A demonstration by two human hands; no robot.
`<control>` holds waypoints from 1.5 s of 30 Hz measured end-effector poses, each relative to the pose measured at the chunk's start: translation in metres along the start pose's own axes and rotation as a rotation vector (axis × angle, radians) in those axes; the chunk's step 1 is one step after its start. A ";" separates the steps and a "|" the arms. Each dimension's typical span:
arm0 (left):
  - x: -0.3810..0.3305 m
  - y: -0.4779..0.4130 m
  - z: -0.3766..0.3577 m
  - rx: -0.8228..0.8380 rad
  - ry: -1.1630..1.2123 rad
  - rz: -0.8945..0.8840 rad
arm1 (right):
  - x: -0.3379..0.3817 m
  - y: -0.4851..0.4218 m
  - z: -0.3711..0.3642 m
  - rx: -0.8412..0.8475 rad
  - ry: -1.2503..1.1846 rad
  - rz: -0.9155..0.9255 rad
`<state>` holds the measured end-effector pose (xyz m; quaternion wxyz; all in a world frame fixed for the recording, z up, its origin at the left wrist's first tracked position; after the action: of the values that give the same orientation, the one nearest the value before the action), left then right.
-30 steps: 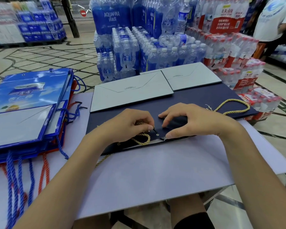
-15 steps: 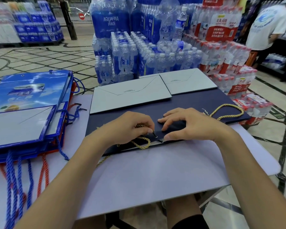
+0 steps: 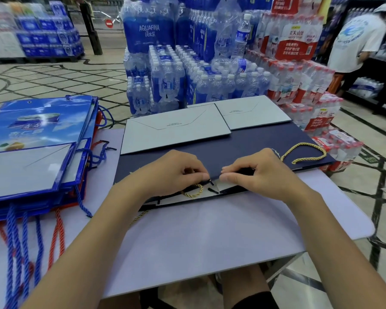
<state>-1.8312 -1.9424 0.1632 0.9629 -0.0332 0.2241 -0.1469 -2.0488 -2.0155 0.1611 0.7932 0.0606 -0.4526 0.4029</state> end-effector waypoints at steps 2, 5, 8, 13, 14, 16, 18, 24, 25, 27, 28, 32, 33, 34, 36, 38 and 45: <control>-0.001 0.002 0.002 -0.002 0.040 0.030 | -0.003 -0.001 -0.003 -0.075 0.034 0.091; 0.000 0.004 0.004 0.020 0.065 0.060 | -0.006 -0.004 -0.007 -0.153 0.104 0.186; -0.001 0.006 0.003 0.018 0.027 0.017 | -0.007 -0.005 -0.010 -0.214 0.109 0.287; -0.004 0.006 0.004 -0.022 0.020 -0.001 | 0.002 0.002 -0.015 -0.406 0.431 0.515; -0.004 0.005 0.003 -0.021 0.009 0.002 | 0.006 0.006 -0.021 -0.436 0.506 0.542; -0.002 0.005 0.001 -0.009 -0.015 0.011 | 0.011 0.017 -0.037 -0.458 0.578 0.531; -0.001 0.004 0.000 -0.016 -0.037 0.000 | 0.012 0.026 -0.054 -0.458 0.614 0.434; -0.001 0.004 0.000 -0.014 -0.037 -0.006 | 0.012 0.025 -0.071 -0.507 0.691 0.252; -0.001 0.004 0.000 -0.019 -0.031 -0.010 | 0.010 0.024 -0.072 -0.515 0.707 0.252; -0.001 0.004 0.000 -0.014 -0.033 -0.013 | 0.007 0.021 -0.074 -0.527 0.739 0.267; -0.001 0.004 -0.001 -0.005 -0.039 -0.007 | 0.006 0.019 -0.075 -0.532 0.744 0.274; -0.002 0.003 -0.004 0.010 -0.048 -0.022 | 0.003 0.017 -0.076 -0.531 0.652 0.284; -0.002 0.003 -0.004 0.014 -0.055 -0.033 | 0.003 0.018 -0.076 -0.521 0.626 0.284; -0.001 0.003 -0.005 0.020 -0.058 -0.040 | 0.002 0.019 -0.075 -0.509 0.607 0.285; 0.000 0.003 -0.005 0.028 -0.057 -0.041 | 0.000 0.022 -0.075 -0.485 0.564 0.282; 0.002 0.003 -0.004 0.021 -0.062 -0.032 | -0.002 0.024 -0.074 -0.469 0.502 0.271; 0.000 0.004 -0.002 0.009 0.011 0.017 | 0.003 0.030 -0.064 -0.539 0.374 0.263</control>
<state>-1.8311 -1.9389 0.1608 0.9630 -0.0262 0.2289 -0.1398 -2.0264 -1.9640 0.1183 0.7911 -0.2846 -0.3936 0.3717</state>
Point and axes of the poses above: each hand's wrist, its own y-axis away from the middle knuckle, its own z-axis out of the back of the hand, x = y × z, the point moved 1 cm from there along -y, towards the middle knuckle, and after that the axes turned 10 degrees about -y, right-handed, at the moved point
